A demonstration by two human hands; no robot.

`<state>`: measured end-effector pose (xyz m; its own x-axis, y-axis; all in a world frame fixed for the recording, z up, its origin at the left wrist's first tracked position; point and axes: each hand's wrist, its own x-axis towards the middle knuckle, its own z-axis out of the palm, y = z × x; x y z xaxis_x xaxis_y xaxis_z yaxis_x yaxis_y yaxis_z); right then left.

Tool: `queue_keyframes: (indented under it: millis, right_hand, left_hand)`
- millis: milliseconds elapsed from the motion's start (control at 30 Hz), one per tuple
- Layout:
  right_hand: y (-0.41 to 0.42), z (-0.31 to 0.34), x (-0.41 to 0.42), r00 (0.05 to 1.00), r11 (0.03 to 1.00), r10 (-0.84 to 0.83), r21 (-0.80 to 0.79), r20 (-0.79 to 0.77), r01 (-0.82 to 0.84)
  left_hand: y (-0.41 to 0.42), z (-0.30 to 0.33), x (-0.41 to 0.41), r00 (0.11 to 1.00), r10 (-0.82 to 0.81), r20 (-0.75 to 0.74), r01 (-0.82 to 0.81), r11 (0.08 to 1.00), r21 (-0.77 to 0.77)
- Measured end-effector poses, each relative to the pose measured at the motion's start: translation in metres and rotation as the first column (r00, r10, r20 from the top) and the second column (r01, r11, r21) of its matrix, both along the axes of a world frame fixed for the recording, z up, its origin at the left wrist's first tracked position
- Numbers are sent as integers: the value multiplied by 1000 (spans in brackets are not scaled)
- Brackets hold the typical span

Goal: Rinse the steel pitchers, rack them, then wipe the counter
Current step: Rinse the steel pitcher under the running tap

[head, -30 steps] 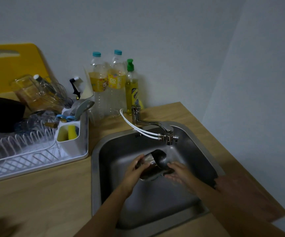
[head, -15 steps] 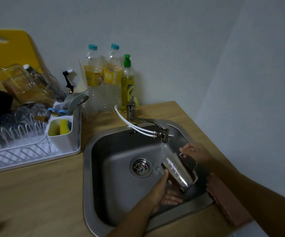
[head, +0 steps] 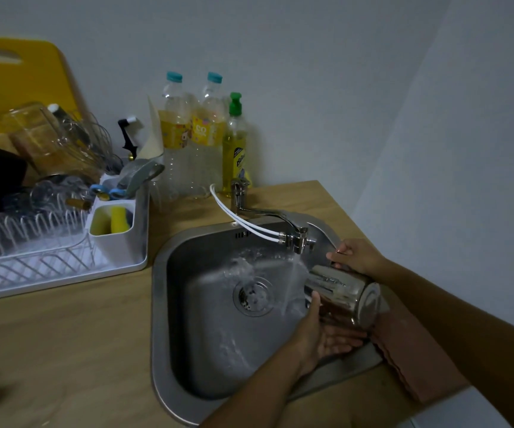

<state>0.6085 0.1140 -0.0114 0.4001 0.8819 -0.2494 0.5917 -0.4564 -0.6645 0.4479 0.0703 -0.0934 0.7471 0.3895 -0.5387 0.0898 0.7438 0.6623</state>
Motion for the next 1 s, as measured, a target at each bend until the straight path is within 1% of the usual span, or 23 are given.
queue_keyframes:
  millis: [67,133,233,300,367,433,500,567,633,700,767,833,900,1000]
  right_hand:
    - [-2,1,-5,999,1000,11,15,35,-12]
    - [-4,0,-9,1000,999,-3,44,9,2]
    - [-9,-12,-12,985,999,-32,5,-168,34]
    - [-11,-23,-18,972,999,-41,-3,-233,42]
    - [-11,-30,-29,983,1000,5,-5,-181,-6]
    - [-10,-32,-38,990,997,47,-61,-132,-55]
    - [-11,-35,-43,983,988,34,-140,-180,-60]
    - [-17,-35,-48,958,977,-12,-208,-286,-50]
    - [-21,-38,-51,946,970,-14,-234,-325,-67]
    - [-22,-41,-53,948,969,1,-233,-319,-80]
    - [-18,-44,-54,958,968,-19,-244,-288,-54]
    - [-14,-42,-56,967,966,-61,-257,-249,-5]
    - [-13,-39,-59,976,966,-62,-259,-207,6]
    - [-18,-36,-62,975,978,-94,-203,-203,52]
  left_hand:
    - [1,-1,-3,1000,30,-2,-30,1000,0]
    - [3,-3,-11,998,60,-9,-60,998,15]
    - [10,-4,-28,989,141,-54,-141,990,-2]
    - [17,-2,-37,968,239,-76,-243,969,-41]
    - [22,-2,-43,951,301,-70,-305,951,-47]
    - [21,-2,-50,945,321,-65,-323,946,-20]
    - [18,-5,-56,942,327,-77,-327,945,9]
    - [13,-9,-60,939,322,-119,-316,946,67]
    - [9,-11,-62,940,306,-151,-289,949,122]
    - [7,-10,-67,947,275,-167,-251,956,151]
    - [7,-10,-70,956,233,-176,-208,967,148]
    - [9,-11,-73,966,191,-176,-175,979,101]
    - [11,-7,-74,977,142,-157,-132,989,70]
    - [13,0,-77,982,116,-149,-102,990,100]
